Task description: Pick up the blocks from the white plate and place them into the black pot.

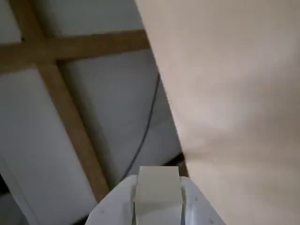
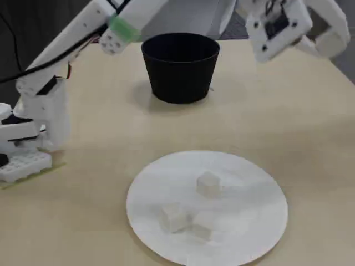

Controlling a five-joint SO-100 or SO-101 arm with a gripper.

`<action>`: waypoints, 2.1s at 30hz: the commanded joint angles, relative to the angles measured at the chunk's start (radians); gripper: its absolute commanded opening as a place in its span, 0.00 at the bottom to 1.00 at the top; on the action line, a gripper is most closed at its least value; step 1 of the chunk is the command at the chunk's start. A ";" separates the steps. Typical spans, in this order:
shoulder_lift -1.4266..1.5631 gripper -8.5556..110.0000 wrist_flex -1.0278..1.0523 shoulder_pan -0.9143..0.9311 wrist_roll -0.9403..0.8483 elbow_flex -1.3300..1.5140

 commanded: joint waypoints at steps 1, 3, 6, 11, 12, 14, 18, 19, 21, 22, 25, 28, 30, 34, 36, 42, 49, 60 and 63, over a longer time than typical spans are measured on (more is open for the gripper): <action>0.245 0.05 0.034 -0.135 -0.115 0.195; 0.448 0.05 0.032 -0.201 -0.138 0.515; 0.721 0.05 0.032 -0.296 -0.150 0.940; 0.979 0.05 -0.018 -0.566 -0.155 1.362; 1.022 0.05 -0.081 -0.630 -0.149 1.451; 1.126 0.05 -0.276 -0.744 -0.121 1.655; 1.204 0.05 -0.532 -0.881 -0.092 1.878; 1.204 0.05 -0.575 -0.900 -0.094 1.901; 1.204 0.05 -0.676 -0.930 -0.097 1.957; 1.204 0.05 -0.733 -0.936 -0.095 1.993; 1.198 0.05 -0.916 -0.937 -0.092 2.103; 1.166 0.05 -0.953 -0.916 -0.094 2.118; 1.154 0.05 -0.960 -0.902 -0.089 2.120; 1.147 0.13 -0.953 -0.874 -0.075 2.120; 1.152 0.22 -0.951 -0.862 -0.098 2.120; 1.187 0.27 -0.899 -0.807 -0.109 2.114; 1.252 0.05 -0.833 -0.707 -0.071 2.114; 1.264 0.05 -0.495 -0.229 0.124 2.057; 1.249 0.05 -0.419 -0.086 0.184 2.054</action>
